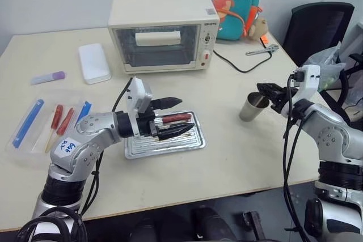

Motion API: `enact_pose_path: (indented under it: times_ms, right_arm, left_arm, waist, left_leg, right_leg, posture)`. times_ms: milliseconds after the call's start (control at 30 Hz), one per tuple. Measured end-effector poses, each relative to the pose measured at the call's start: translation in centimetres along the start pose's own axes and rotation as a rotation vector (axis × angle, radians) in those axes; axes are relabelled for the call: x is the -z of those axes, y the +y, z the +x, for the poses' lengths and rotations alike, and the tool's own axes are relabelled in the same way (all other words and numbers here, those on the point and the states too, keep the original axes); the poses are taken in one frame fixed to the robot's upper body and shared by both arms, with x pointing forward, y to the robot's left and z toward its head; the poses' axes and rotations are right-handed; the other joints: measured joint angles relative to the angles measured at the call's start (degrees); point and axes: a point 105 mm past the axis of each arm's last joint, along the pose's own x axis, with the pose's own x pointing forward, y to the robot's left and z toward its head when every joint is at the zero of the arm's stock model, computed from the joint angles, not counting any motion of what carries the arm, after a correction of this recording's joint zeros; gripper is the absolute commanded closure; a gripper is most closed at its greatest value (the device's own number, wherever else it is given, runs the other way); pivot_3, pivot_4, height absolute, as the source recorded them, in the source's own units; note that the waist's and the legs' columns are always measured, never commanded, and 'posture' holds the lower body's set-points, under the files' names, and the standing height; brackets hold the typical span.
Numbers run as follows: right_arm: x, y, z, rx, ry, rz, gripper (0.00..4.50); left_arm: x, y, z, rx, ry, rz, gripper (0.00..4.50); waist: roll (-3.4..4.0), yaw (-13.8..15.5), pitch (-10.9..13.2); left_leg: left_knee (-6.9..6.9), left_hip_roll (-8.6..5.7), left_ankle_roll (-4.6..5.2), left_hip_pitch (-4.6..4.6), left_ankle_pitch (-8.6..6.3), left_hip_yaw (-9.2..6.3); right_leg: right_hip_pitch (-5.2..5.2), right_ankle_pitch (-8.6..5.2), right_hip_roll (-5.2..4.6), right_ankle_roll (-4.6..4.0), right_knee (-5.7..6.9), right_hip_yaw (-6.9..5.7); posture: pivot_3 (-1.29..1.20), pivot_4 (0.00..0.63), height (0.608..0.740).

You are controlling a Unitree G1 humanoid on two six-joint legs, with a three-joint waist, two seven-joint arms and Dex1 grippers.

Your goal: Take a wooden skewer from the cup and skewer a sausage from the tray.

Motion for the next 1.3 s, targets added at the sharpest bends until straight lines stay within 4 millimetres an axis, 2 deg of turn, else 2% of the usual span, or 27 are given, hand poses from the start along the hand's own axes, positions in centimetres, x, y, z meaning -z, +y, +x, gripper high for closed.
enact_pose_path:
  times_ms: [267, 300, 333, 467, 733, 800, 967, 1100, 1167, 1300]
  right_arm:
    - [-0.1, 0.2, -0.1, 0.001, -0.004, -0.006, 3.04]
    - [-0.1, 0.2, -0.1, 0.002, -0.003, -0.005, 3.37]
    - [-0.1, 0.2, 0.0, 0.002, -0.004, -0.003, 3.48]
    - [-0.1, 0.3, 0.0, 0.004, -0.007, 0.000, 4.48]
    - [-1.0, 0.8, -0.1, 0.000, -0.022, -0.016, 4.48]
    - [-2.1, 0.9, -0.3, 0.001, -0.037, -0.035, 4.48]
    - [-8.6, 3.0, -1.7, -0.053, -0.158, -0.062, 4.48]
    - [-12.4, 5.7, -2.3, -0.143, -0.223, 0.023, 4.48]
    - [-13.0, 6.9, -2.1, -0.194, -0.231, 0.095, 4.48]
    - [-12.8, 10.2, -0.7, -0.317, -0.202, 0.292, 4.48]
  left_arm:
    - [-0.5, 0.3, 0.1, 0.005, 0.001, 0.024, 0.00]
    - [-0.4, 0.5, 0.1, 0.003, 0.003, 0.017, 0.00]
    - [-0.3, 0.6, 0.1, 0.001, 0.004, 0.012, 0.00]
    - [-0.7, 0.6, 0.2, 0.011, -0.002, 0.028, 0.00]
    - [-1.1, 0.7, 0.4, 0.017, -0.008, 0.057, 0.00]
    - [-1.0, 0.8, 0.4, 0.017, -0.007, 0.055, 0.00]
    - [-0.9, 0.8, 0.6, 0.020, -0.018, 0.049, 0.00]
    - [-1.3, 0.8, 1.0, 0.004, -0.060, 0.046, 0.00]
    - [-1.7, 0.8, 1.3, -0.014, -0.091, 0.048, 0.00]
    - [-2.9, 0.9, 2.1, -0.044, -0.155, 0.062, 0.00]
  waist:
    - [0.00, 0.00, 0.00]
    - [0.00, -0.01, 0.00]
    - [0.00, -0.01, 0.00]
    - [0.00, -0.01, 0.00]
    - [0.01, 0.00, 0.01]
    - [0.04, 0.00, 0.02]
    - [0.12, 0.00, 0.07]
    - [0.12, -0.11, 0.07]
    - [0.12, -0.13, 0.07]
    - [0.12, -0.13, 0.07]
  left_leg:
    - [0.00, 0.00, 0.00, 0.00, 0.00, 0.00]
    - [0.00, 0.00, 0.00, 0.00, 0.00, 0.00]
    - [0.00, 0.00, 0.00, 0.00, 0.00, 0.00]
    - [0.00, 0.00, 0.00, 0.00, 0.00, 0.01]
    - [-0.01, 0.00, 0.00, -0.01, 0.00, 0.01]
    - [-0.01, 0.00, 0.00, -0.01, 0.00, 0.02]
    - [-0.05, 0.03, 0.00, -0.03, 0.00, 0.04]
    - [-0.04, 0.06, 0.00, -0.03, 0.00, 0.06]
    - [-0.04, 0.08, 0.00, -0.03, 0.00, 0.06]
    - [-0.03, 0.06, 0.00, -0.09, 0.00, 0.09]
  right_leg:
    - [-0.01, 0.00, 0.00, 0.00, 0.00, 0.00]
    - [-0.01, 0.00, 0.00, 0.00, 0.00, 0.00]
    - [-0.01, 0.00, 0.00, 0.00, 0.00, 0.01]
    - [-0.02, 0.00, 0.00, 0.00, 0.00, 0.00]
    - [-0.03, 0.00, 0.00, 0.00, 0.00, 0.01]
    - [-0.04, 0.00, 0.00, 0.00, 0.00, 0.02]
    - [-0.12, 0.00, 0.01, 0.00, 0.03, 0.04]
    - [-0.13, 0.00, 0.03, 0.00, 0.05, 0.06]
    - [-0.12, 0.00, 0.03, 0.00, 0.05, 0.07]
    - [-0.22, 0.00, 0.02, 0.00, 0.10, 0.08]
  posture:
    - [0.00, 0.150, 0.740]
    - [0.00, 0.150, 0.740]
    - [0.00, 0.150, 0.740]
    - [0.00, 0.150, 0.740]
    - [0.00, 0.150, 0.740]
    - [0.00, 0.150, 0.740]
    - [0.00, 0.150, 0.740]
    - [0.00, 0.150, 0.740]
    - [0.00, 0.150, 0.740]
    - [0.00, 0.150, 0.740]
